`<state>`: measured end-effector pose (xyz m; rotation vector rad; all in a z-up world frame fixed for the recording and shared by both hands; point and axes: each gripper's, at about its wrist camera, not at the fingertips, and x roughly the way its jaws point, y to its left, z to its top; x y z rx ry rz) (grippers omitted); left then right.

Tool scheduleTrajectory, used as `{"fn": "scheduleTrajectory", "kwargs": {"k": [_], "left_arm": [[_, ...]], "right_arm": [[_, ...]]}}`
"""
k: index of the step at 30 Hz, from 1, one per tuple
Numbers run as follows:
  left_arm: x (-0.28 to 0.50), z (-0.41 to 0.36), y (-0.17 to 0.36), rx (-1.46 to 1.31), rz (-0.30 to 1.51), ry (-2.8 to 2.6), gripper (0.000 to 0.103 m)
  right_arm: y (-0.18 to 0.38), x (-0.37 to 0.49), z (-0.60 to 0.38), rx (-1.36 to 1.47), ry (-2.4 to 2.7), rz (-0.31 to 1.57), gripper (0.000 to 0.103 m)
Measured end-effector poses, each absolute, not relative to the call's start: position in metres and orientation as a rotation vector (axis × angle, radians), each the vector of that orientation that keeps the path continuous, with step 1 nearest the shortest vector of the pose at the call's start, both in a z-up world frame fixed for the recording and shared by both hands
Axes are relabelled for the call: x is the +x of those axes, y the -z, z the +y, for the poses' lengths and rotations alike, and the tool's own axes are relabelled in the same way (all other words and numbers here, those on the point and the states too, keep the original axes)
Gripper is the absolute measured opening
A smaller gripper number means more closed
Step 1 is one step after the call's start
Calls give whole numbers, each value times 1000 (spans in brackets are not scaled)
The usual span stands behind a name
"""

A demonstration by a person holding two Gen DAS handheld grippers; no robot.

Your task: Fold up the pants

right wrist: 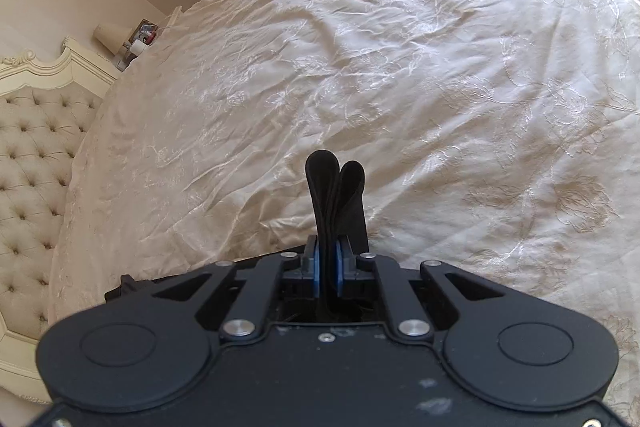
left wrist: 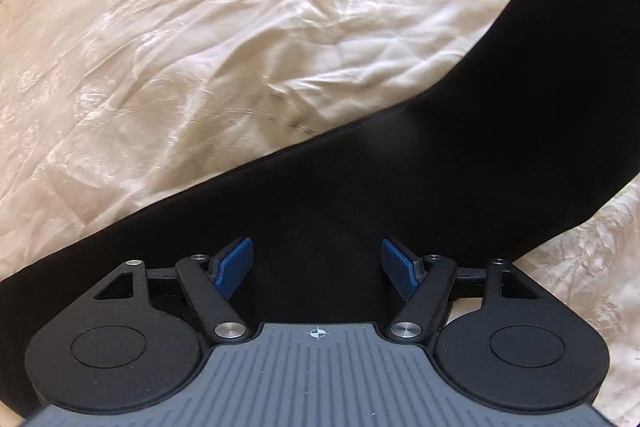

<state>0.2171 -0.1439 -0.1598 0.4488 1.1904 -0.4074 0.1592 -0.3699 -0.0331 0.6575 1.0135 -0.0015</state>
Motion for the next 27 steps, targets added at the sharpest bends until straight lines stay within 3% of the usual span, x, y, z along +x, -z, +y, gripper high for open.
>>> {"fn": "scheduleTrajectory", "kwargs": {"k": [8,18,27], "left_arm": [[228,-16,117,252,1170,328,70],[234,100,102,189,1167,225,70],[231,130,104,145,1189,244,70]], "right_arm": [[15,179,-239,540,-44,994,9],[105,201,-71,397,-2,1065,9],[144,209,-41,372,121,1067,10]]}}
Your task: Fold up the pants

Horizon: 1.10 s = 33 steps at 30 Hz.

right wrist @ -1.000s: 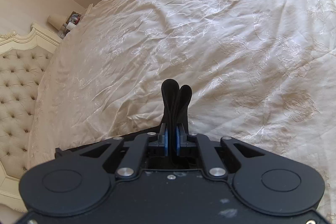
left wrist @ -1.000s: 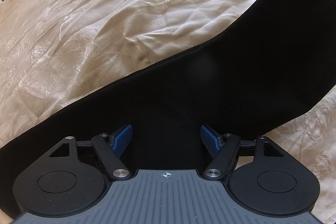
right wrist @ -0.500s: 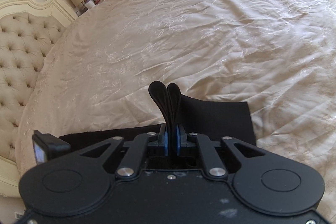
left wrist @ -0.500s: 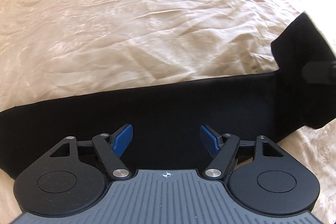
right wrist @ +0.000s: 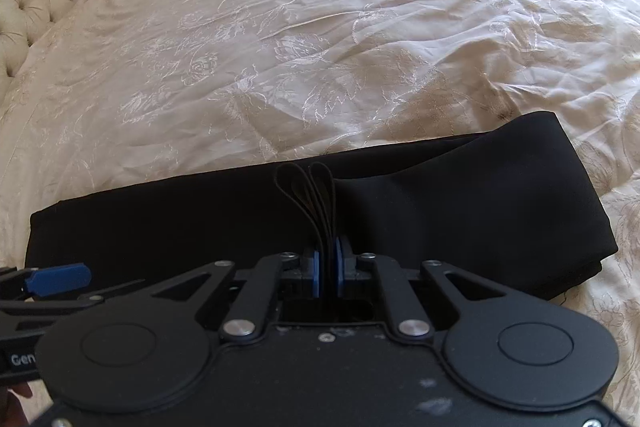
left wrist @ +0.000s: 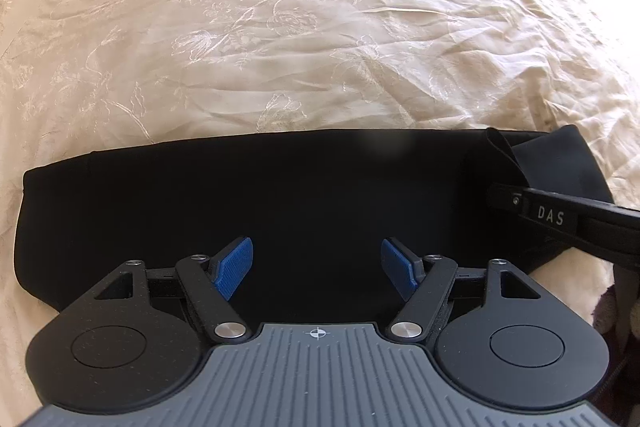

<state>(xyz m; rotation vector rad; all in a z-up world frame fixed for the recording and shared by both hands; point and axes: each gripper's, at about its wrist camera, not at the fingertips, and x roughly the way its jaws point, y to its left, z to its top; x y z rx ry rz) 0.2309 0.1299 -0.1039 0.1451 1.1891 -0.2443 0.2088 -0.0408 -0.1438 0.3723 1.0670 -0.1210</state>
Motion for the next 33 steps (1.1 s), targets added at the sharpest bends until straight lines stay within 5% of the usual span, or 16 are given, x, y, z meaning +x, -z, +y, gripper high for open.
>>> {"fn": "scheduleTrajectory", "kwargs": {"k": [4,8,17,27,30,31,32,33], "left_arm": [[229,127,104,145,1189,267,70],[227,127,102,143,1193,276,70],[230,117,84,71,1172,230,70],[234,23,93,113,1174,309,70],[236,1,107,158,1182,316,70],[237,-3,115,173,1197,311,70],[238,-6,123,194,1218,297,70],[240,-8,133,222,1248,277,70]], "right_arm": [[135,210,-43,430,199,996,10],[149,220,-40,466,154,1067,35],[98,183,-64,520,30,955,35],[88,137,-163,481,114,983,35],[95,140,-192,478,150,994,27],[97,144,-200,471,161,999,22],[99,148,-208,469,167,1007,5],[101,153,-215,470,172,1016,3]]}}
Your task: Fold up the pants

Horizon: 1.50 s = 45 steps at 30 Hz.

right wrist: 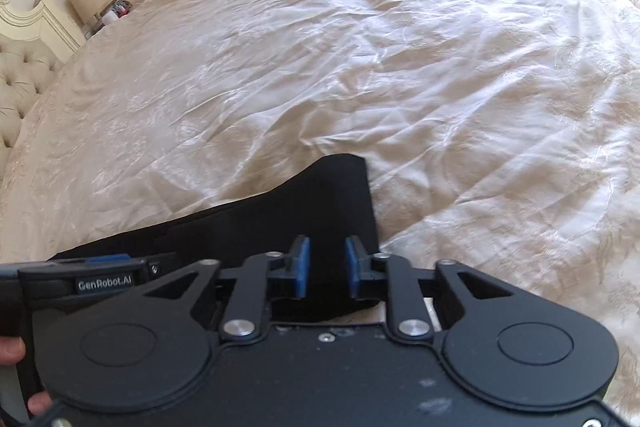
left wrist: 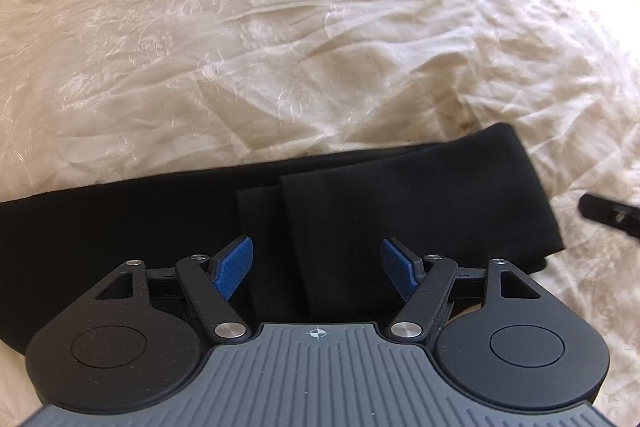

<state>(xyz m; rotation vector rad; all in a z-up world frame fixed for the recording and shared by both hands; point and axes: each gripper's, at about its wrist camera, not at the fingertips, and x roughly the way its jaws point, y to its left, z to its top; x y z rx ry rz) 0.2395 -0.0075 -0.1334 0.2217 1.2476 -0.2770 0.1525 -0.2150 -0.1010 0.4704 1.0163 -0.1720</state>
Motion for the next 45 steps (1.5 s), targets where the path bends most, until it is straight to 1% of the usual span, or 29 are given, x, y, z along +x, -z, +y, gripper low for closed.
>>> {"fn": "scheduleTrajectory", "kwargs": {"k": [2,4,8,11,12,14,18,21,24,26,28,30,33,38,45], "left_arm": [[242,-5,157,263,1315,237,71],[243,5,168,225,1337,229,72],[243,8,168,220,1340,230,72],[242,5,168,253,1329,231,72],[241,4,169,257,1328,231,72],[240,5,169,263,1328,232,72],[239,10,166,252,1329,230,72],[238,13,153,228,1324,209,71],[233,25,137,204,1311,172,71],[225,38,127,182,1317,145,71],[214,52,116,161,1320,113,71],[201,70,106,152,1317,73,71],[181,95,92,144,1306,0,71],[144,137,76,96,1307,-119,71],[101,175,77,34,1341,-209,71]], "right_arm": [[105,165,-226,472,172,1015,3],[108,178,-231,471,151,1014,3],[126,194,-229,489,94,1052,3],[158,198,-223,444,96,1162,3],[167,198,-223,426,109,1193,2],[176,195,-227,439,107,1206,1],[154,190,-231,443,97,1150,4],[132,177,-228,440,49,1094,5],[132,169,-221,430,29,1107,6],[145,166,-214,414,27,1148,6],[158,165,-208,382,41,1184,6],[161,165,-206,379,48,1177,6],[146,163,-206,412,37,1127,10],[118,153,-197,441,-31,1063,10],[101,126,-148,426,-172,1061,11]]}}
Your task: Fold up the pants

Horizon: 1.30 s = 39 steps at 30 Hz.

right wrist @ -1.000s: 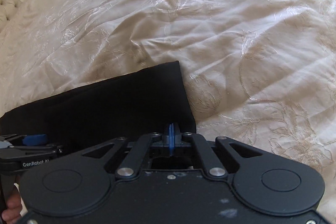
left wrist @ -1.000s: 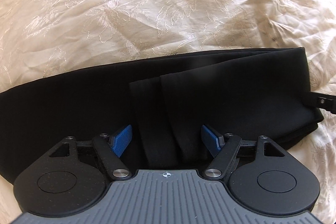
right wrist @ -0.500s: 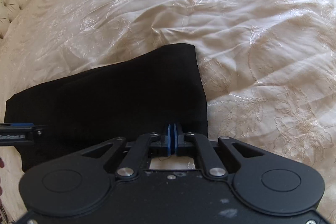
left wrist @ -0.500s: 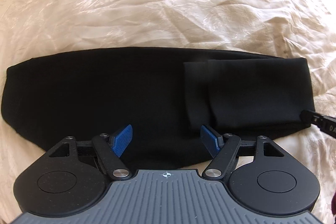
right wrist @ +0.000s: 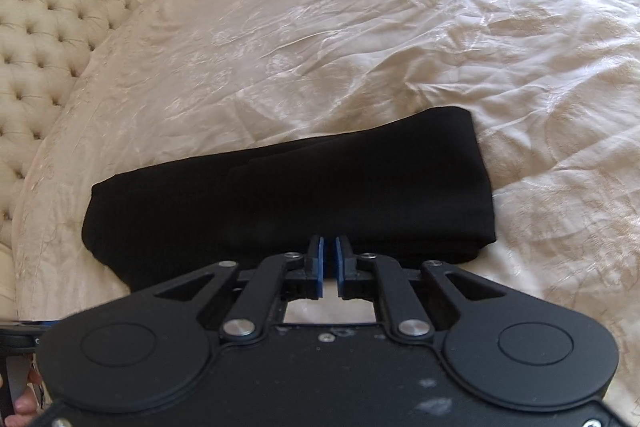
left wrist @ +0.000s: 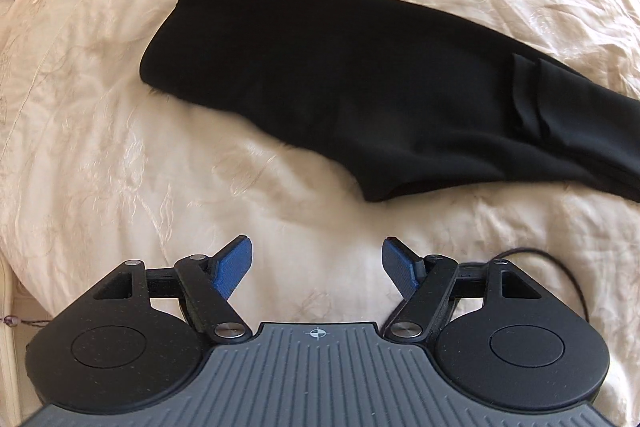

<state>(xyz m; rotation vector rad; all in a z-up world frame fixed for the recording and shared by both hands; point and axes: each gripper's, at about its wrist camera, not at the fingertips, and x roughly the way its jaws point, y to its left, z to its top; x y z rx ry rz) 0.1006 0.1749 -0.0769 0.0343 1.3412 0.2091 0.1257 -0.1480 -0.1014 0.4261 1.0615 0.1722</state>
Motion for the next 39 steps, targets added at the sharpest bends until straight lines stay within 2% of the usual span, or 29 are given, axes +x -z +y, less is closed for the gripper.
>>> {"fn": "scheduleTrajectory", "kwargs": {"k": [10,21,29,39], "left_arm": [[106,221,80,28,1310,-171,71],[139,310,89,102,1255,-77,71],[166,355,103,81,1234,-17,71],[192,385,113,-75,1248,31,71]], "right_arm": [[98,104,-34,385,-333,1132,11],[117,138,89,337,-228,1130,11],[165,149,124,266,-77,1230,13],[178,155,138,244,-13,1245,12]]}}
